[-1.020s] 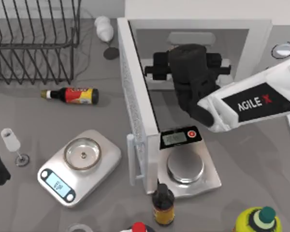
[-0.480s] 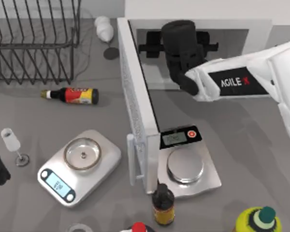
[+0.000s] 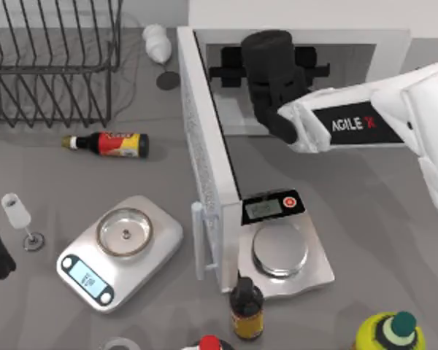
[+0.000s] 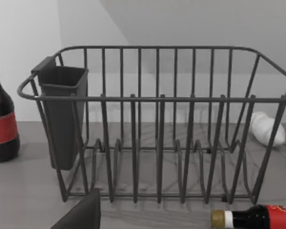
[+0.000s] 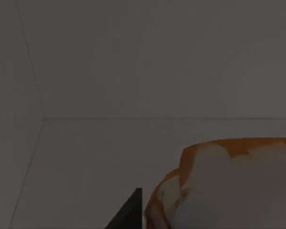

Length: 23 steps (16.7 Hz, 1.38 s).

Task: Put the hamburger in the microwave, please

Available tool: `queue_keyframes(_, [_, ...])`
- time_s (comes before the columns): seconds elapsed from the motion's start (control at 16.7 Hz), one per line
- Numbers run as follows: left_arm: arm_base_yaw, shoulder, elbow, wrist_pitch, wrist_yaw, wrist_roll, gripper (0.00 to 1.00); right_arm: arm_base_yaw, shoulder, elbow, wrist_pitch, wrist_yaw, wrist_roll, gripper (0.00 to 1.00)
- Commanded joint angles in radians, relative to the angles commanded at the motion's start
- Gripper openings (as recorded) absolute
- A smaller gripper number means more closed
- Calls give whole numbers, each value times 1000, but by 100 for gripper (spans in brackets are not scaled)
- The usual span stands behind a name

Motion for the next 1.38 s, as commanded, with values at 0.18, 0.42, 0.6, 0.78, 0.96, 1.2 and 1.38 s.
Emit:
queue_keyframes(0.18, [0,0,0,0,0,0,100,0,0,0,0,0,0,0])
queue_keyframes(0.42, [0,0,0,0,0,0,100,0,0,0,0,0,0,30])
queue_keyframes(0.6, [0,0,0,0,0,0,100,0,0,0,0,0,0,53])
queue_keyframes(0.78, [0,0,0,0,0,0,100,0,0,0,0,0,0,75])
queue_keyframes(0.96, [0,0,0,0,0,0,100,0,0,0,0,0,0,98])
queue_keyframes(1.2, [0,0,0,0,0,0,100,0,0,0,0,0,0,100])
queue_keyframes(1.38, [0,0,0,0,0,0,100,0,0,0,0,0,0,100])
